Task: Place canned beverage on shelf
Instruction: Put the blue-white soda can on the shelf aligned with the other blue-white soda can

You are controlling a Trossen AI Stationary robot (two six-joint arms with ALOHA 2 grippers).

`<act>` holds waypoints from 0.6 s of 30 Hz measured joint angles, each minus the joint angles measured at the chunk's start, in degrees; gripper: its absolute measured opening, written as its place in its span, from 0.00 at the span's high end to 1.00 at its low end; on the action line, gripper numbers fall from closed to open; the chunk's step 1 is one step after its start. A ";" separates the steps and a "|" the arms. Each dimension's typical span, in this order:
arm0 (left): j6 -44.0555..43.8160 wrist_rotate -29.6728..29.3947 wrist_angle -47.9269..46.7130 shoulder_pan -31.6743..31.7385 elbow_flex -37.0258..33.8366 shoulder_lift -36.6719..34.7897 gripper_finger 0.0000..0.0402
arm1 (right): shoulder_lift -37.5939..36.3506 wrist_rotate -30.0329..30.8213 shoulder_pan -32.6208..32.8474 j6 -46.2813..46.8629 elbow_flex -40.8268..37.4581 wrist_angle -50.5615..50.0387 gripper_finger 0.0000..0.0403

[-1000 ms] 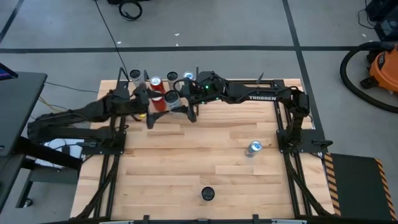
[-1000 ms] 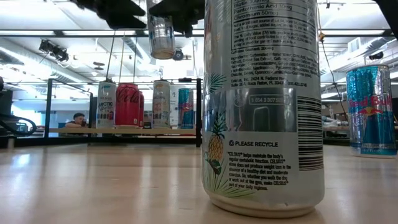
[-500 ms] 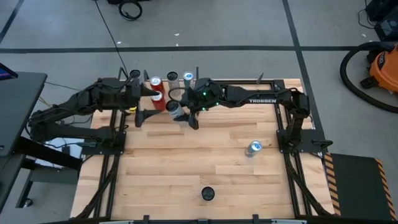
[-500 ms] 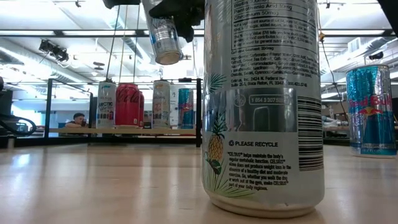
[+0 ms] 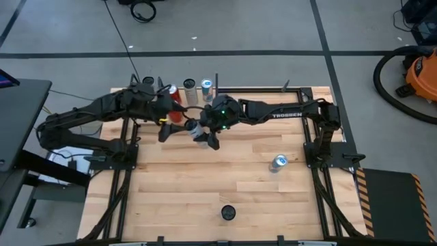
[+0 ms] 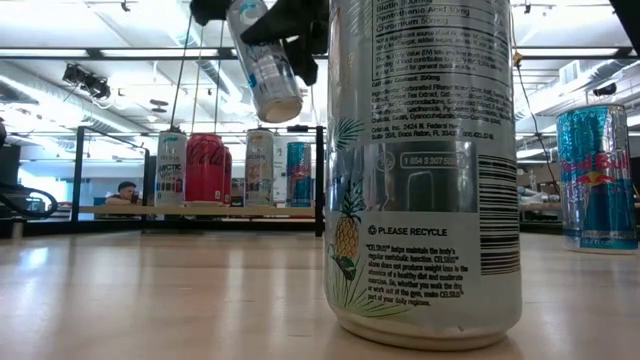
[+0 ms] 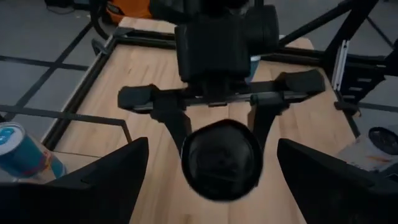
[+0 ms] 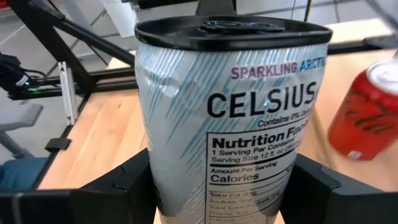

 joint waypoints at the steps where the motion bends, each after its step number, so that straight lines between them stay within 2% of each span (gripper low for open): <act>1: 0.02 0.00 -0.31 -0.17 0.02 0.60 0.11 | -0.02 -0.21 -0.04 0.55 -0.23 0.02 0.37; 8: 0.02 0.26 -2.22 -0.15 0.02 5.25 0.11 | -0.04 -0.56 0.13 1.68 -1.35 -0.83 0.37; 14: 0.04 6.03 -2.21 -0.10 0.02 6.83 0.11 | -0.04 0.16 0.29 1.55 -1.35 -2.21 0.37; 18: 0.05 6.86 -2.32 -0.08 -0.03 6.83 0.11 | -0.04 0.19 0.71 1.65 -1.35 -2.44 0.37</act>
